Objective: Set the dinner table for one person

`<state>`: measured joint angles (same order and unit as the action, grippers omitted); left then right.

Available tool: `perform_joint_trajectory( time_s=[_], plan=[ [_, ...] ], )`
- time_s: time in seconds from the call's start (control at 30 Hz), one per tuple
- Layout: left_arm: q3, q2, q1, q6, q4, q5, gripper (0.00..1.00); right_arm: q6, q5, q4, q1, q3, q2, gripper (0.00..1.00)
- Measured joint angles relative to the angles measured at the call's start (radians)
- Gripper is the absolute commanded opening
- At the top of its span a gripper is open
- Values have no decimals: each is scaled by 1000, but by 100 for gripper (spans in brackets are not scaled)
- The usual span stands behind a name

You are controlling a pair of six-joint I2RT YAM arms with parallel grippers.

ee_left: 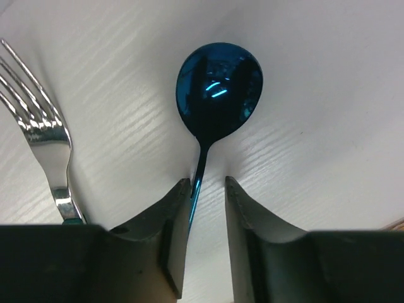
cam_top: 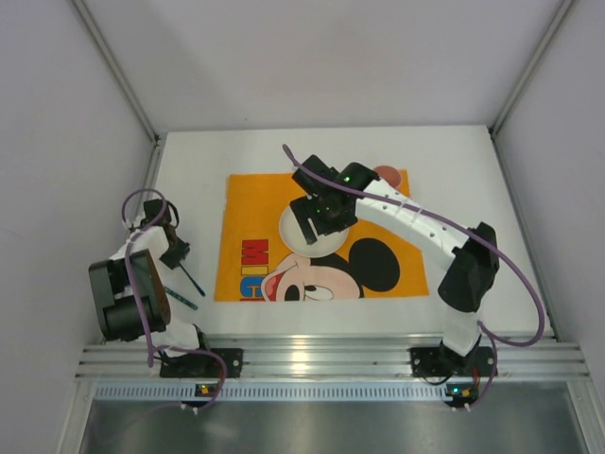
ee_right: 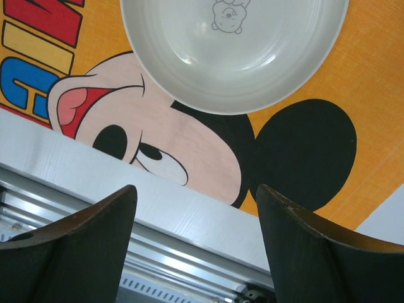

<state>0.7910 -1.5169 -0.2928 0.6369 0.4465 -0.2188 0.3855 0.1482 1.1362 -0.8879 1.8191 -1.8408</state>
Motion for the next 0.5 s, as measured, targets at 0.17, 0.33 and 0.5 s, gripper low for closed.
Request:
perform_joint_trajectory(
  time_s=[0.17, 0.33, 0.5],
  plan=[
    [7, -36, -2, -8, -79, -8, 0, 0, 0, 3, 1, 0, -1, 76],
    [46, -73, -2, -25, -94, -7, 0, 0, 1, 5, 5, 0, -1, 76],
    [107, -101, -2, -69, -42, -1, 0, 3, 9, 4, 24, 0, -1, 76]
  ],
)
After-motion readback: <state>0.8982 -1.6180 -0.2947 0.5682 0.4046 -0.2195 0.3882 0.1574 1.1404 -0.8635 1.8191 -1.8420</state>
